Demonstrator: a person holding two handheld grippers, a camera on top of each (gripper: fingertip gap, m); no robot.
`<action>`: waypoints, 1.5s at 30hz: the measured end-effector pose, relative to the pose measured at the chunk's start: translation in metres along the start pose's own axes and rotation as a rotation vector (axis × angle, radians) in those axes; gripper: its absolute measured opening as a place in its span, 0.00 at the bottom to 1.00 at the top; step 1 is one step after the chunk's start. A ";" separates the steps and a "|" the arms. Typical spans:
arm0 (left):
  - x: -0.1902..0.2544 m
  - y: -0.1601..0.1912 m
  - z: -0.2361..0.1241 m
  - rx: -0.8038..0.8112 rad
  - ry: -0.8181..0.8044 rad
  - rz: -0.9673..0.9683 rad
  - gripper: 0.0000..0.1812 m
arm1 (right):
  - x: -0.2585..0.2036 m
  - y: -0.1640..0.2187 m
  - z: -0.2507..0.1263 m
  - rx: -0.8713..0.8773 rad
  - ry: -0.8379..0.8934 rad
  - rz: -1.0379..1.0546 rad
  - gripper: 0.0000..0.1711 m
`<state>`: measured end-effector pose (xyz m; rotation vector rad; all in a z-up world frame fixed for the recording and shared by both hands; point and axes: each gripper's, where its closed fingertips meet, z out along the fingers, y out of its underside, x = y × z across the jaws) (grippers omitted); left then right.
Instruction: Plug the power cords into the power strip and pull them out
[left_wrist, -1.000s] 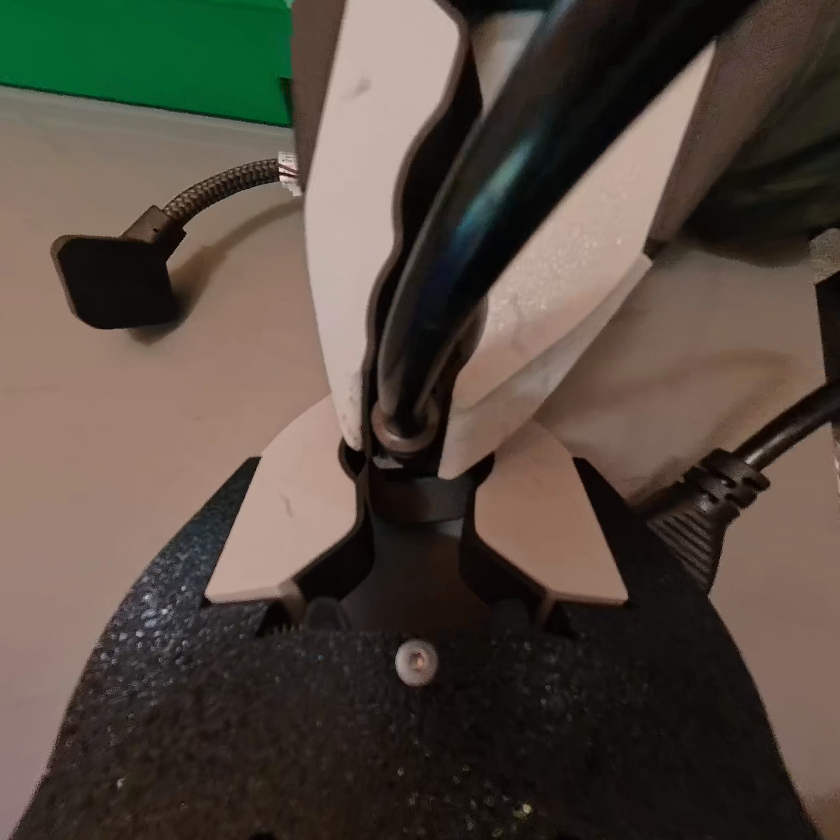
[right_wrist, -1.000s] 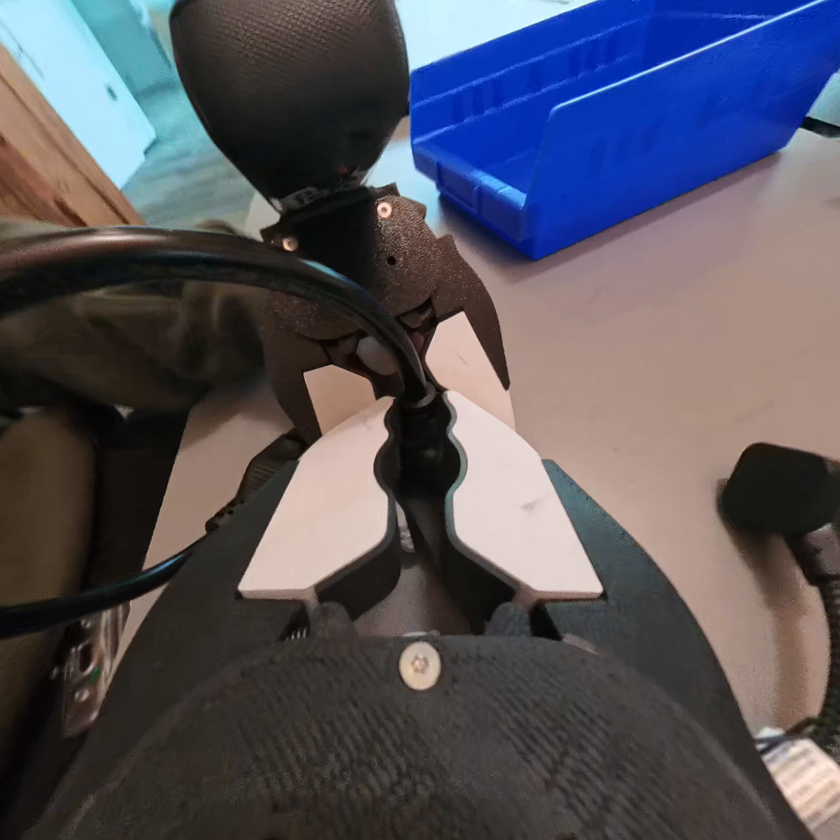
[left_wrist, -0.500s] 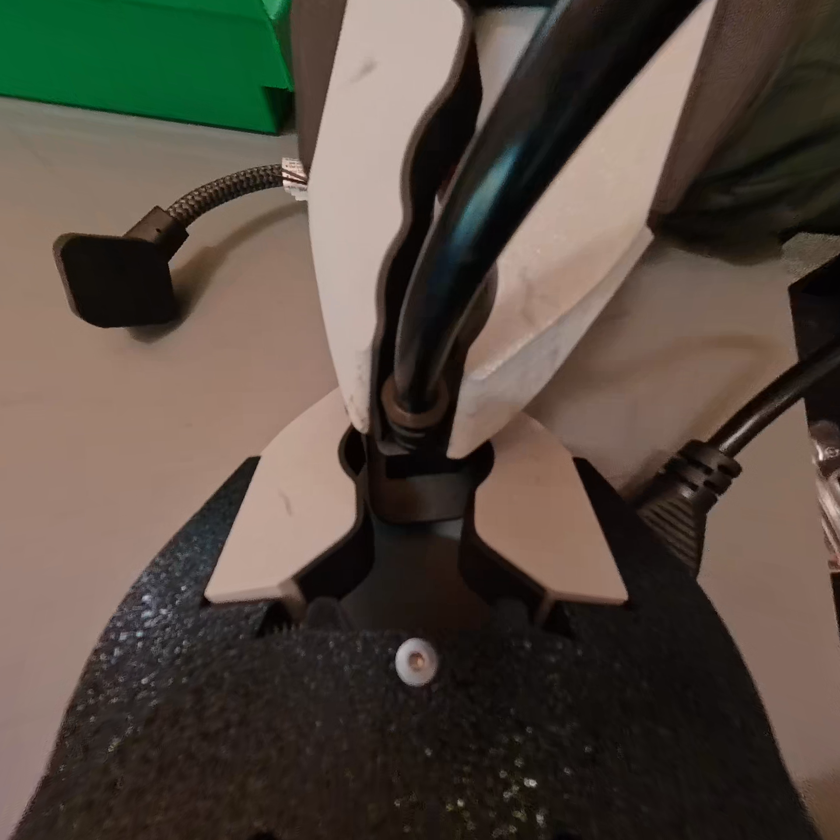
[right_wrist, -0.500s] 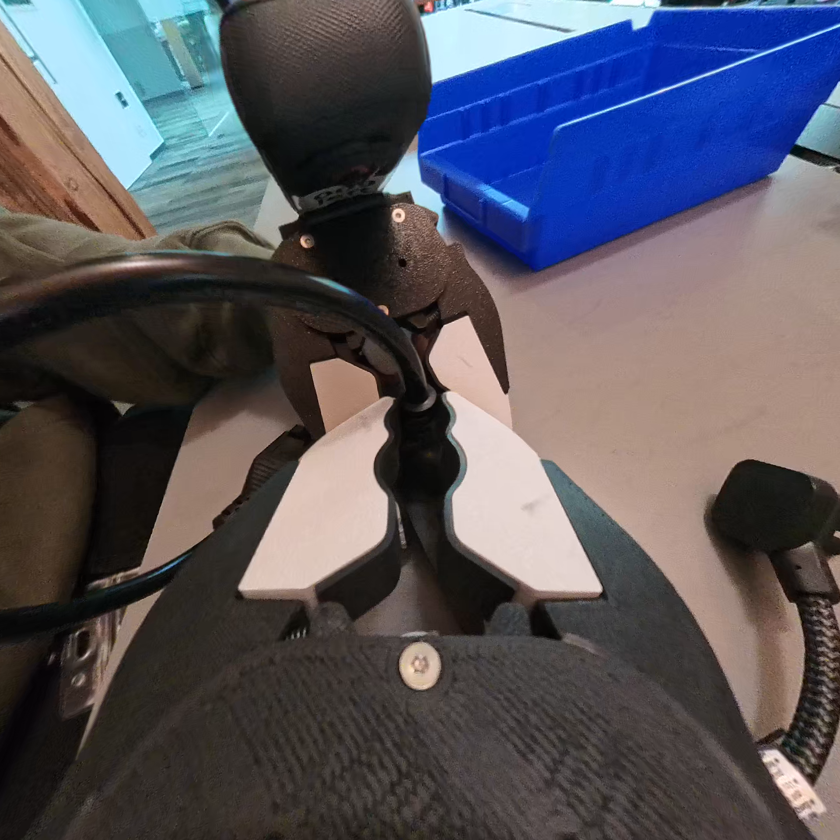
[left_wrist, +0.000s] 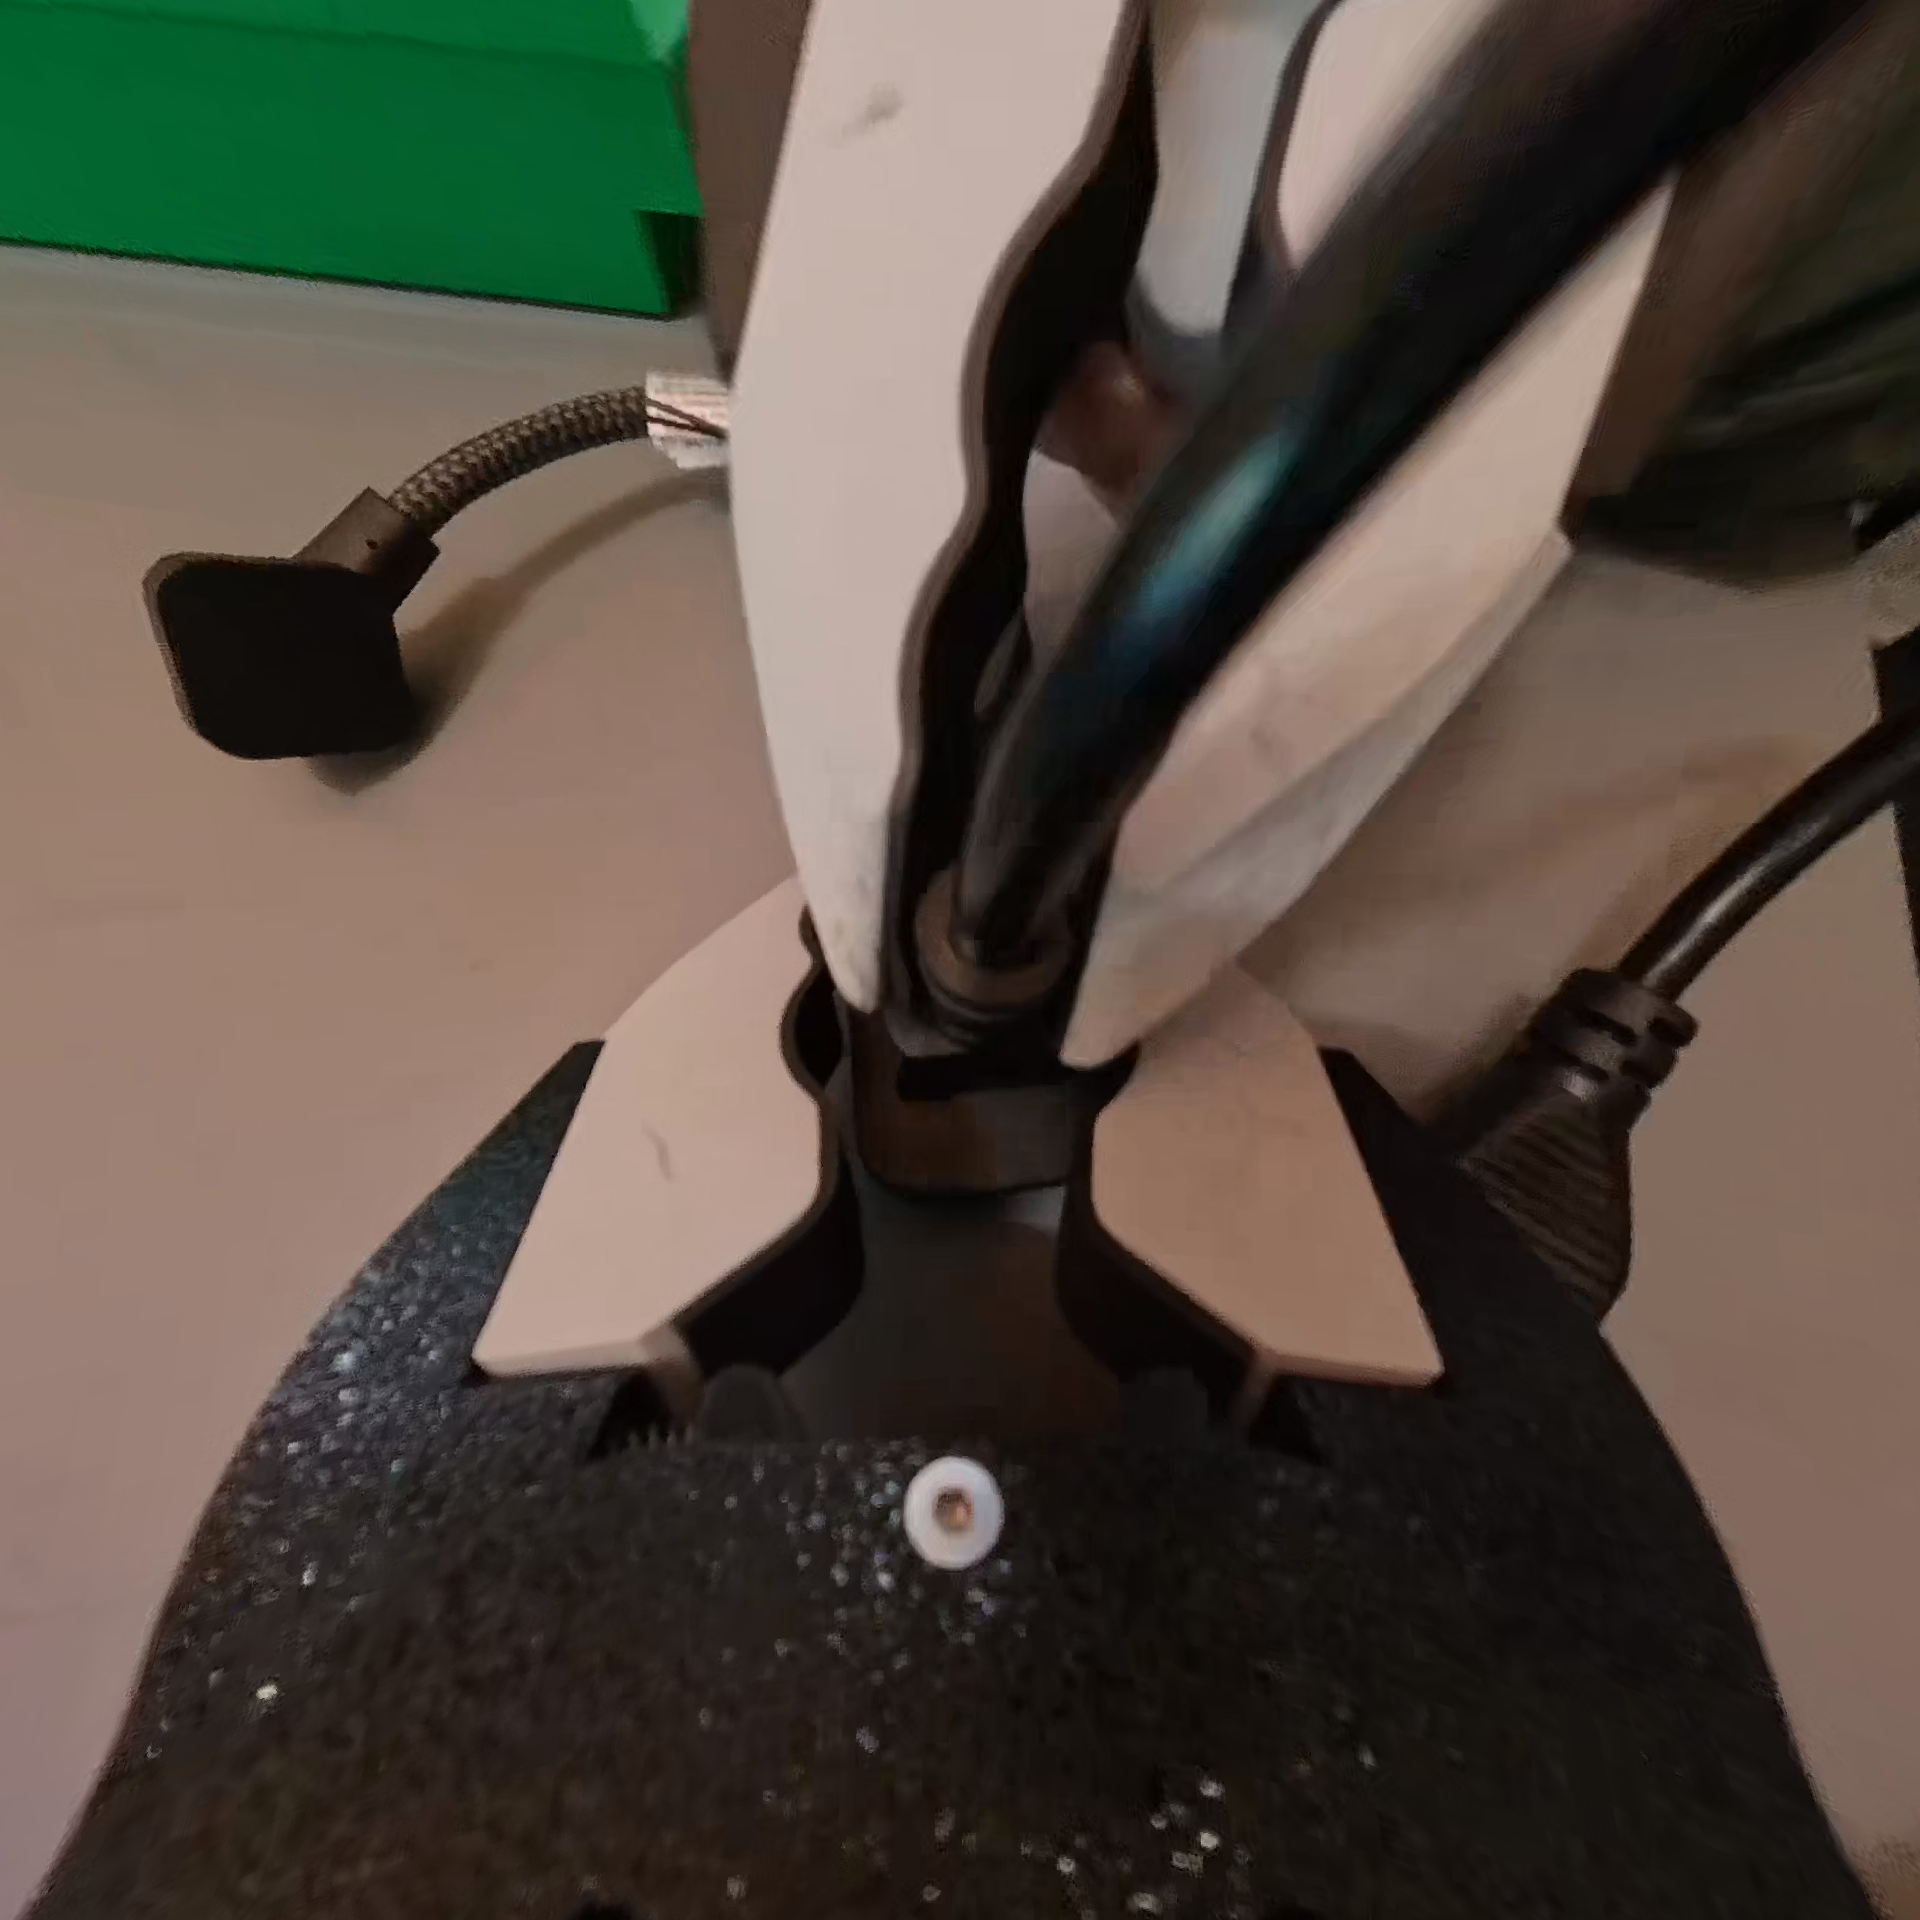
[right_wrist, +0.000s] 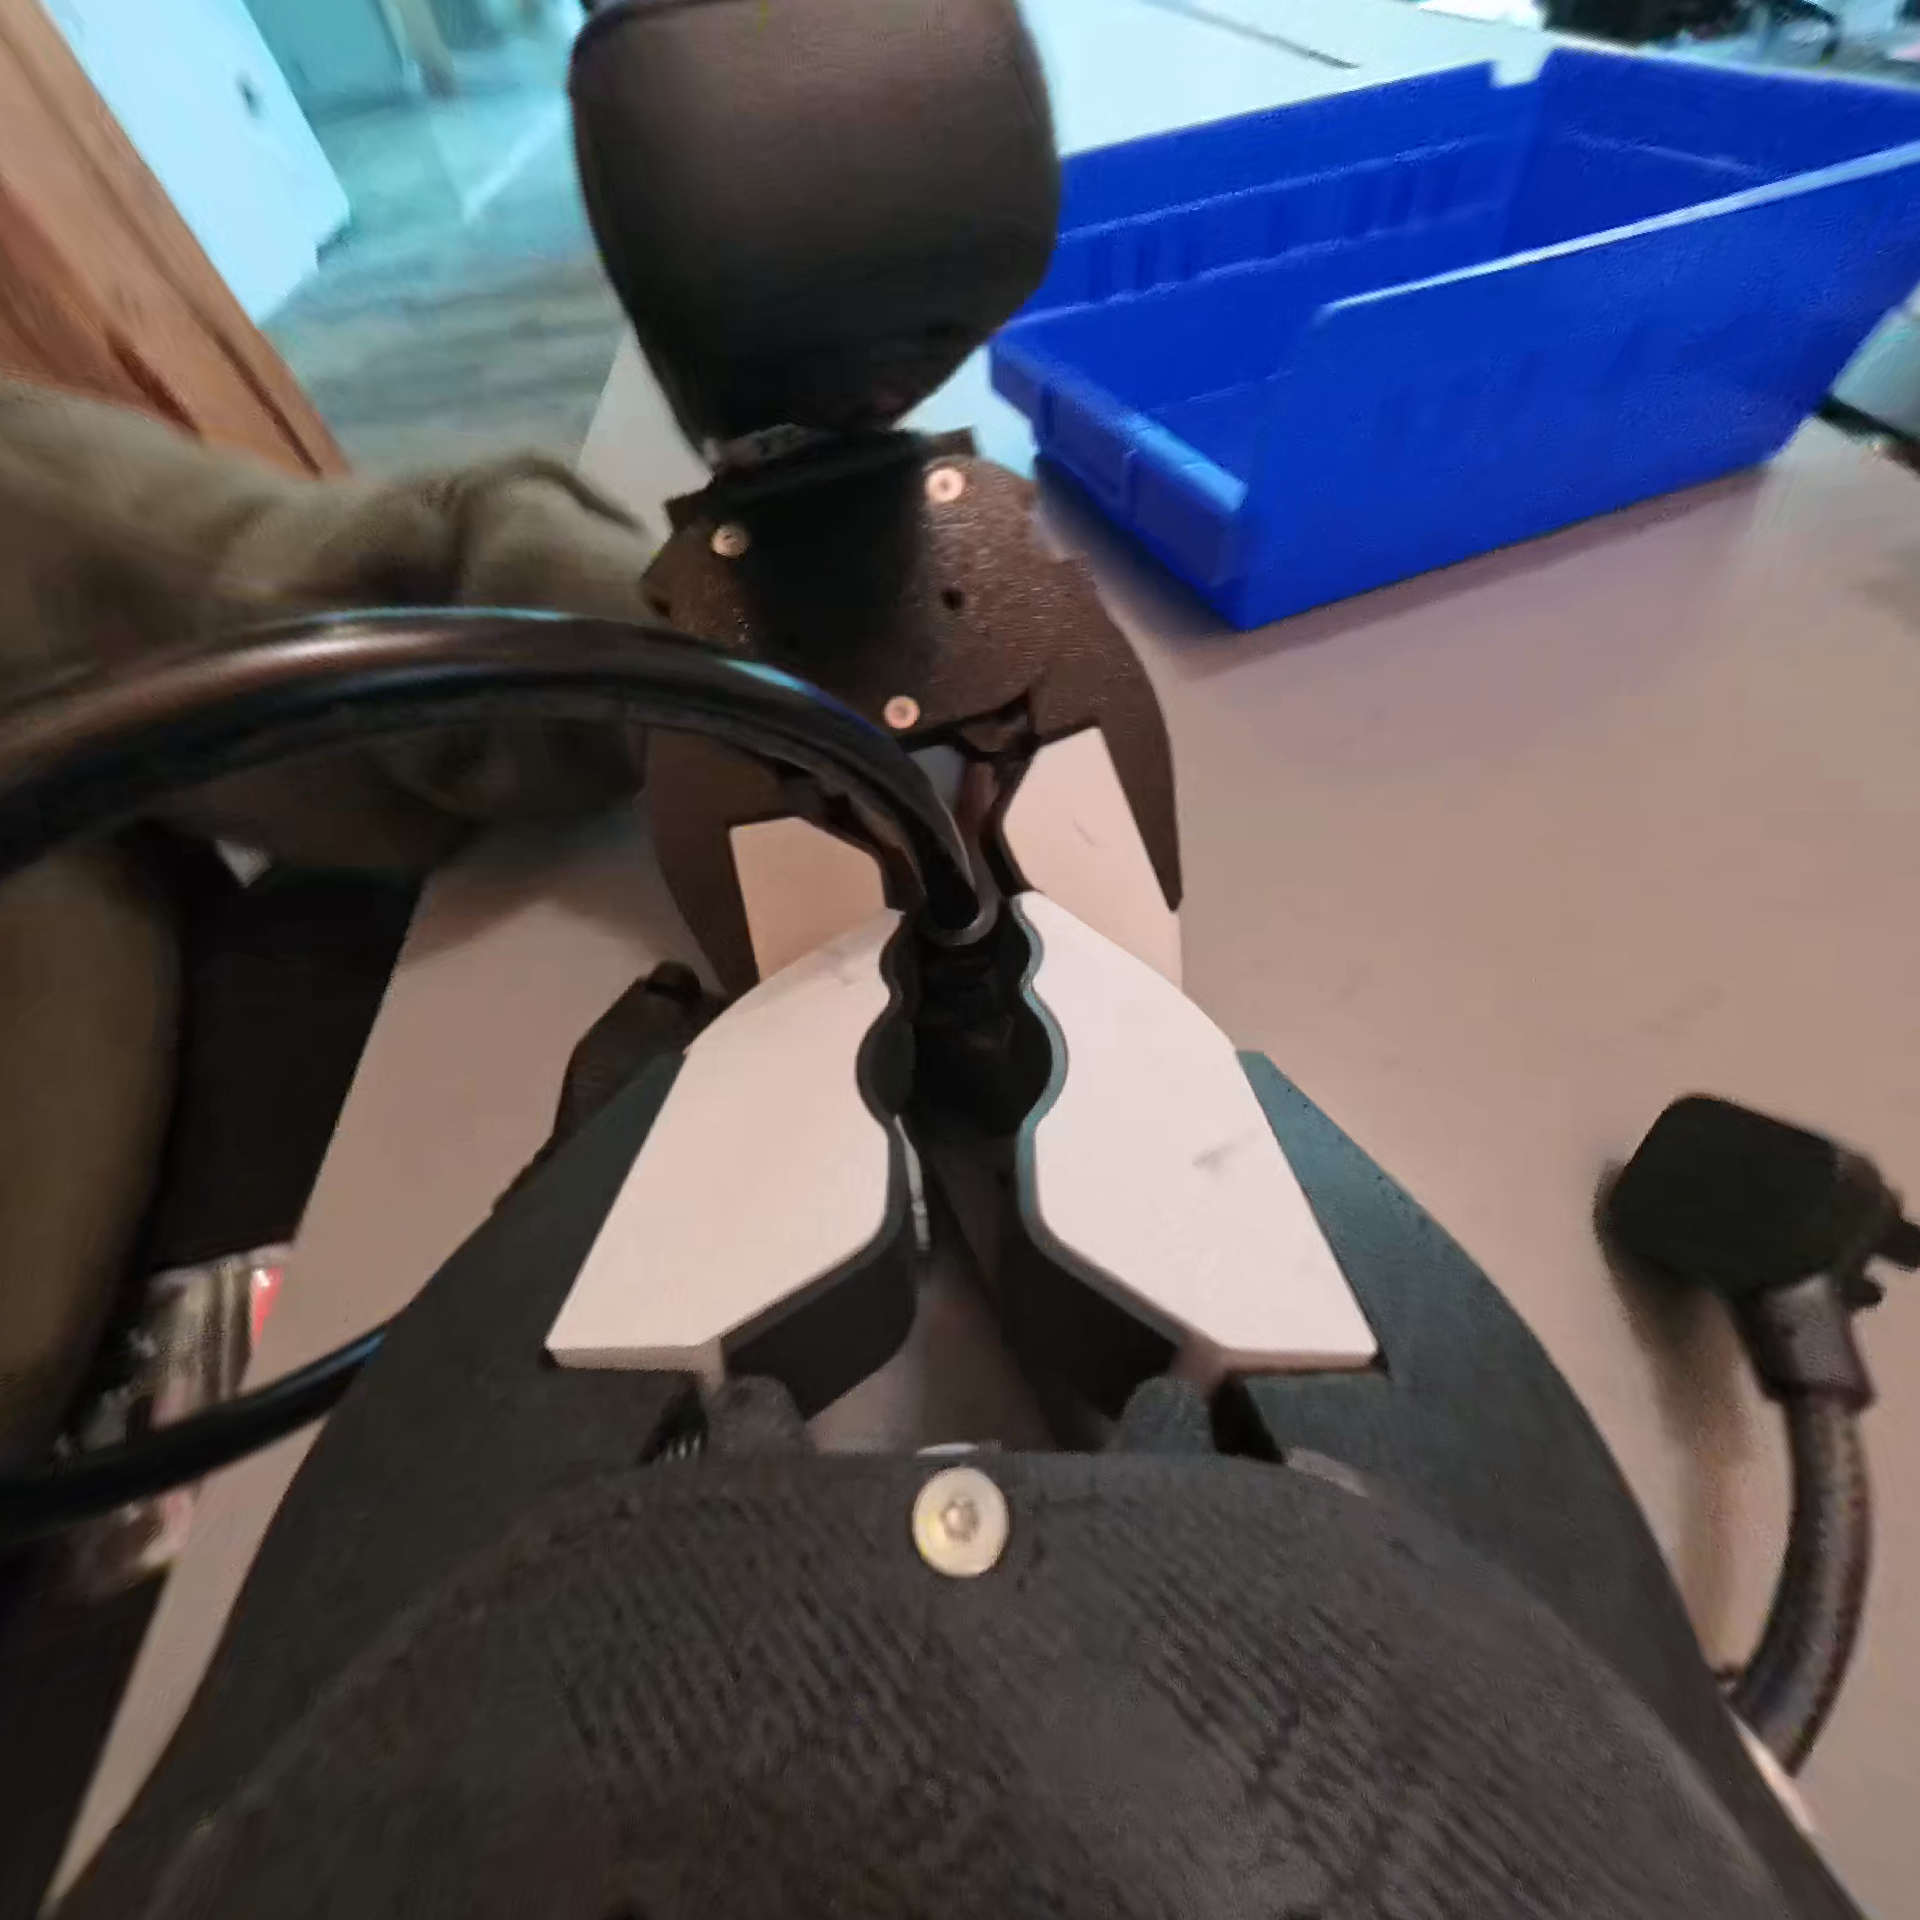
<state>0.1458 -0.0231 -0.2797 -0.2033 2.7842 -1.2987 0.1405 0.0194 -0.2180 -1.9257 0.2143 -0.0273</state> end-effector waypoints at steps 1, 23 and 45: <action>0.003 0.001 0.001 -0.006 0.003 0.033 0.25 | -0.003 0.002 -0.001 -0.016 -0.008 -0.027 0.08; 0.003 -0.001 0.000 0.005 -0.023 0.029 0.24 | 0.001 0.001 -0.005 -0.153 -0.016 -0.105 0.09; -0.011 -0.001 -0.002 0.015 -0.070 -0.054 0.25 | 0.007 -0.006 0.001 -0.182 -0.049 -0.179 0.08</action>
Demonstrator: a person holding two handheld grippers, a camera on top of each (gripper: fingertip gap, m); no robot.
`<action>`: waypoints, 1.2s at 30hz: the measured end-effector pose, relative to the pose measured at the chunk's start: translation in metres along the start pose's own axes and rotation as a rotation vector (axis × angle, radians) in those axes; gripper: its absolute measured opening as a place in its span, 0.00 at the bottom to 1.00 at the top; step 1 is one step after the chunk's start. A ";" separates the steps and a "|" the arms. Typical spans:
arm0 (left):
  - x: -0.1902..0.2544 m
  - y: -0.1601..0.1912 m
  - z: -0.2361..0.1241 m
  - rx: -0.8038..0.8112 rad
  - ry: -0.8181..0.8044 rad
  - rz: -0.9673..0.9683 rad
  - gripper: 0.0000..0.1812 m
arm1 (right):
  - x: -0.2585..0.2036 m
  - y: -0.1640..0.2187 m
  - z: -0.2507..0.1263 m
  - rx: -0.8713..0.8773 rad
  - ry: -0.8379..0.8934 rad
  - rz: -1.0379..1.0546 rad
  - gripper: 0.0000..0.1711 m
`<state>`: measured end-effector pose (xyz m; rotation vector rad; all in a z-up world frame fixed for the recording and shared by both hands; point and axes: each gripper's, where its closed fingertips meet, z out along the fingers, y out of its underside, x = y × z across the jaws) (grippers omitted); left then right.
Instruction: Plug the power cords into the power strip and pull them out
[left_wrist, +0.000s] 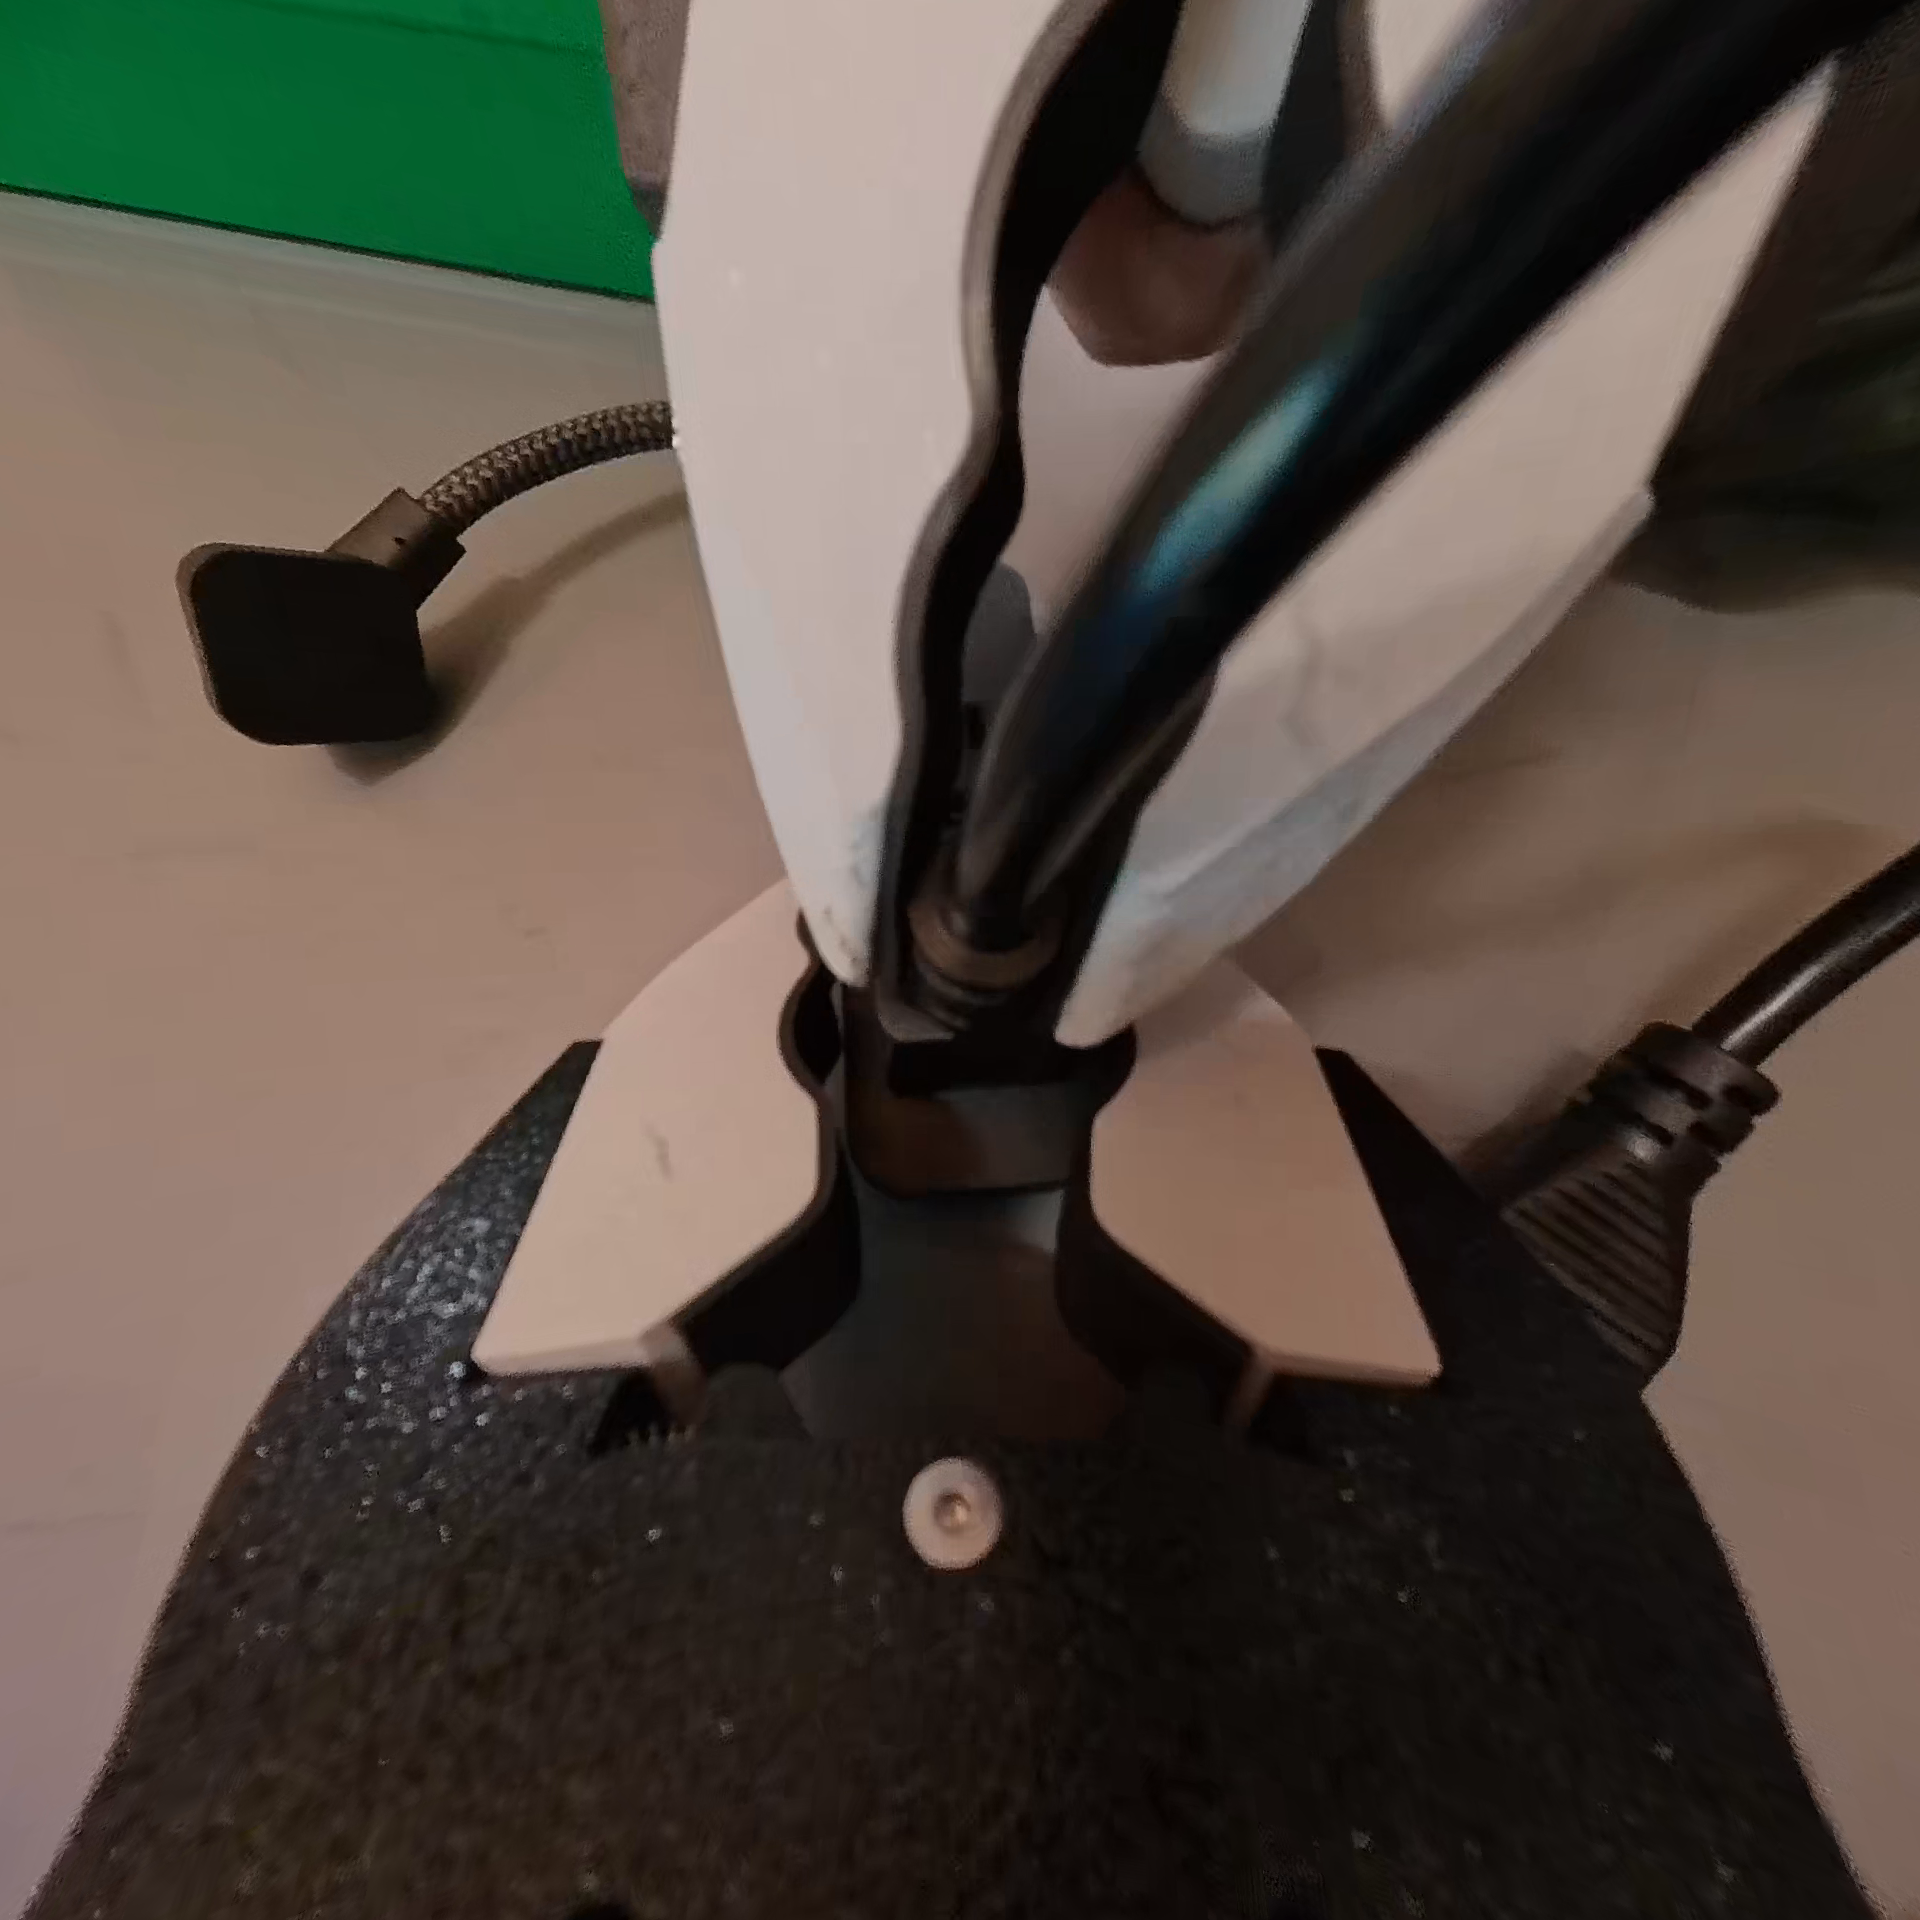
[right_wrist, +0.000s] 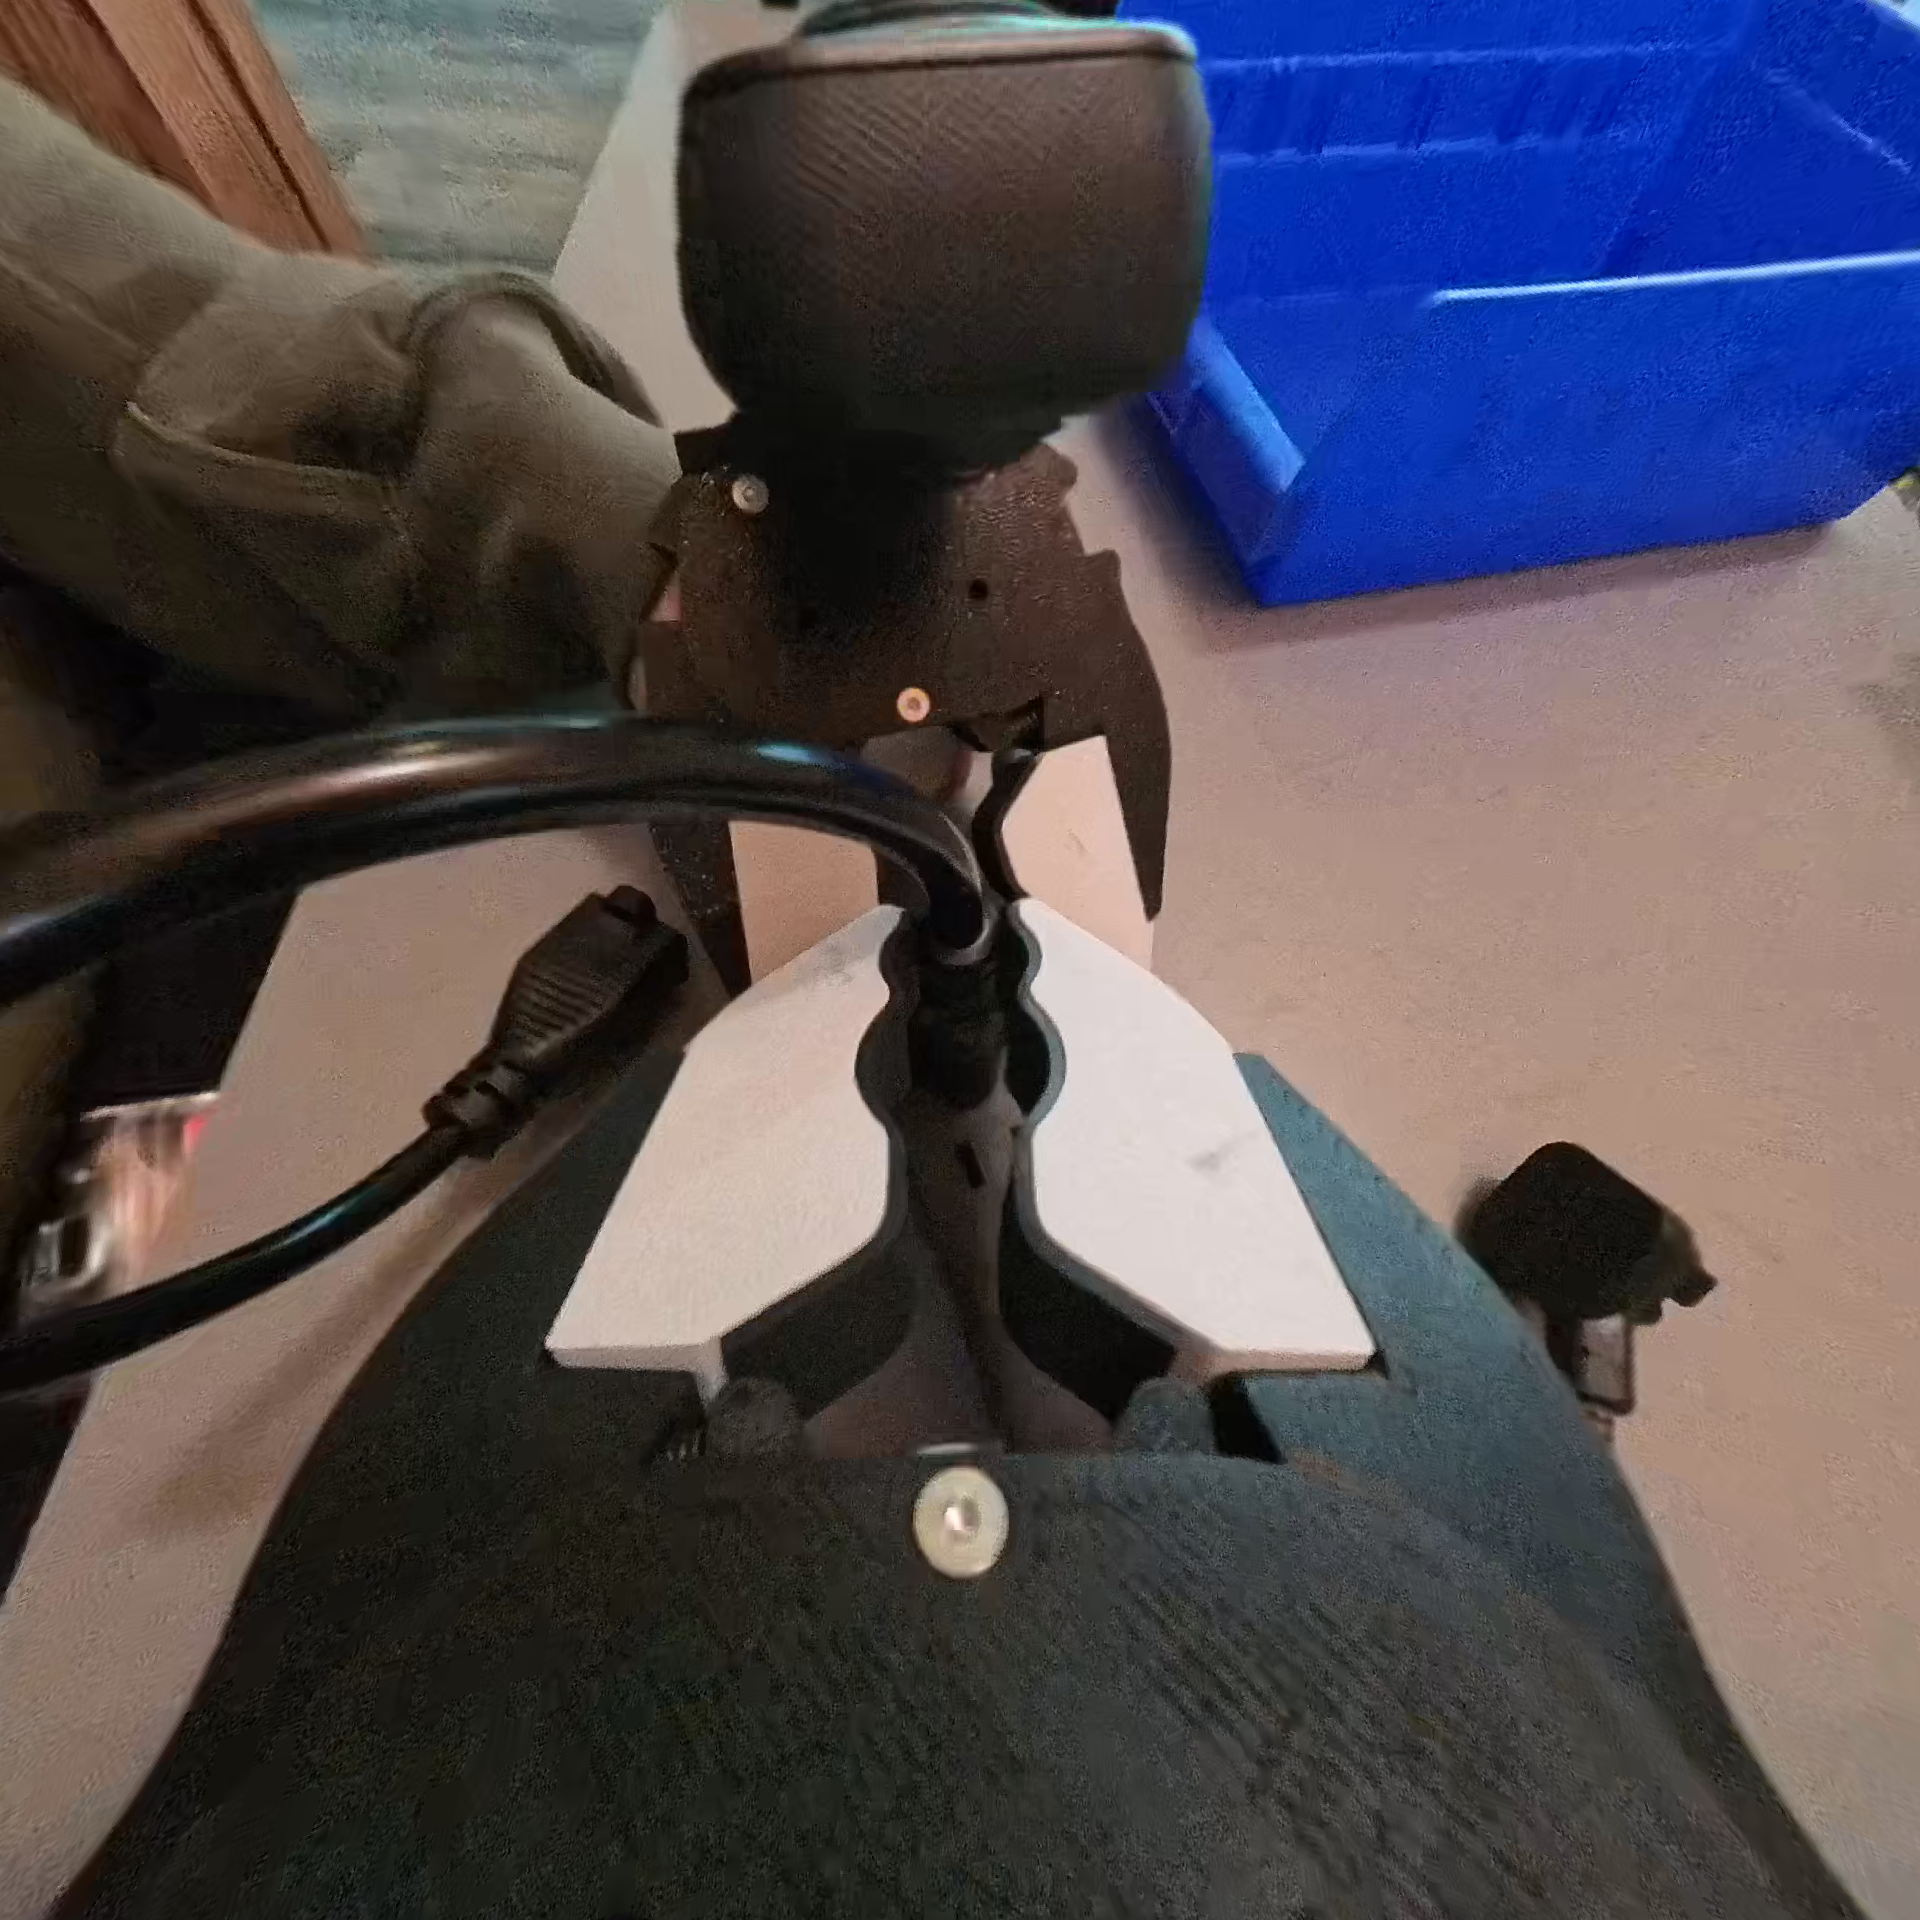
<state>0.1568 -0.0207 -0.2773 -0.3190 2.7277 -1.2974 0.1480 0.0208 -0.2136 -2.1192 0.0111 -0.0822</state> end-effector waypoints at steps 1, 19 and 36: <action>0.001 0.002 0.002 -0.017 -0.010 0.019 0.25 | -0.002 0.002 0.002 -0.015 -0.012 -0.020 0.08; 0.000 0.002 0.002 -0.017 -0.035 0.043 0.25 | -0.008 0.002 0.000 -0.045 -0.026 -0.105 0.08; -0.008 0.004 0.003 -0.031 -0.063 -0.012 0.25 | 0.008 0.001 0.001 0.049 -0.039 0.076 0.08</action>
